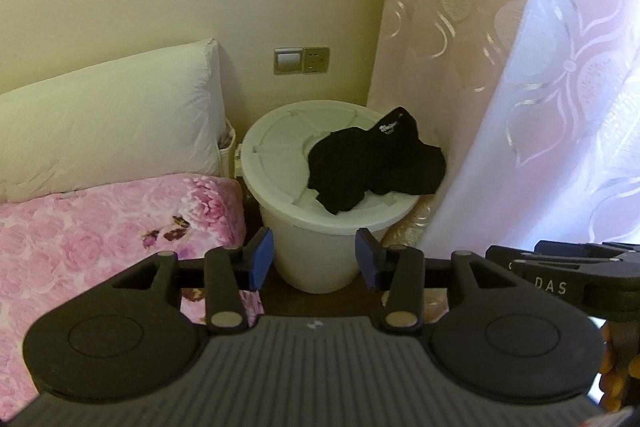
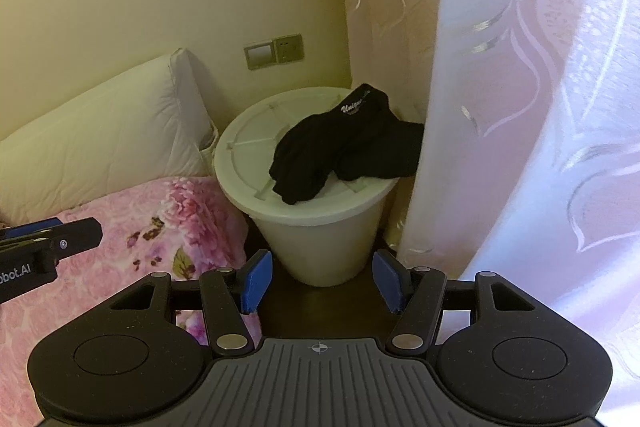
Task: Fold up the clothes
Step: 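Move both grippers toward the black garment on the white bucket lid, then lower both open grippers onto the black garment's edge on the lid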
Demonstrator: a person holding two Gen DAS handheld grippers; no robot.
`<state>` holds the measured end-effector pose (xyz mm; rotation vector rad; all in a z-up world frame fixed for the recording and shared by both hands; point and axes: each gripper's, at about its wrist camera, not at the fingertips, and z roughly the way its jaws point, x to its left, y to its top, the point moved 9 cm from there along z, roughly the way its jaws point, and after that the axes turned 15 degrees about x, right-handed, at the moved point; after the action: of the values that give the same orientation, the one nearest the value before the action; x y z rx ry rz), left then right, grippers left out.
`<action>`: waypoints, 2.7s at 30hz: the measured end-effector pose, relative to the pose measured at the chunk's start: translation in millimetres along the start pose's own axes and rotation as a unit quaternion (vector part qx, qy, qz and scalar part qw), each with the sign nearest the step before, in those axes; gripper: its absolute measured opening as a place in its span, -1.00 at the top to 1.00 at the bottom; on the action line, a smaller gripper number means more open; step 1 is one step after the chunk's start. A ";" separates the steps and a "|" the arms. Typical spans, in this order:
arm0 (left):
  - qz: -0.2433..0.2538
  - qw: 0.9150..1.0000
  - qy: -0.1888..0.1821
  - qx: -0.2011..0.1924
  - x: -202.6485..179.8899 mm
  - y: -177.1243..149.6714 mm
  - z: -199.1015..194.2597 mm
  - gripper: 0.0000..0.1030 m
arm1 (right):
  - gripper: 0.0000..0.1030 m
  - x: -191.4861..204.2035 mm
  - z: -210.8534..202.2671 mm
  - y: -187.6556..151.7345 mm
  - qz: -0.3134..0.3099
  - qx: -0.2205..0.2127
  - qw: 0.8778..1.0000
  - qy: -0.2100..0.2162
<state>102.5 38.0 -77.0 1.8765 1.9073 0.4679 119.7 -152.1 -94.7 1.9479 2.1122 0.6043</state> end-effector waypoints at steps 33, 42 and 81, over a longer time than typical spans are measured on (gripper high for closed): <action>-0.008 0.997 -0.008 0.081 -21.0 116.2 139.4 0.20 | -0.16 -40.5 122.9 125.8 0.000 0.074 0.997 0.015; -0.053 0.991 -0.030 0.121 -37.9 164.6 212.5 0.20 | -0.16 -69.3 181.5 178.4 -0.014 0.120 0.993 0.006; -0.048 0.973 -0.043 0.221 -24.5 203.5 452.8 0.40 | -0.16 -125.5 374.2 260.6 0.045 0.178 0.983 0.016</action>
<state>510.8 -4.5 -357.2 2.0115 2.1630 -0.0804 524.5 -205.1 -333.5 2.2399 2.2899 0.2864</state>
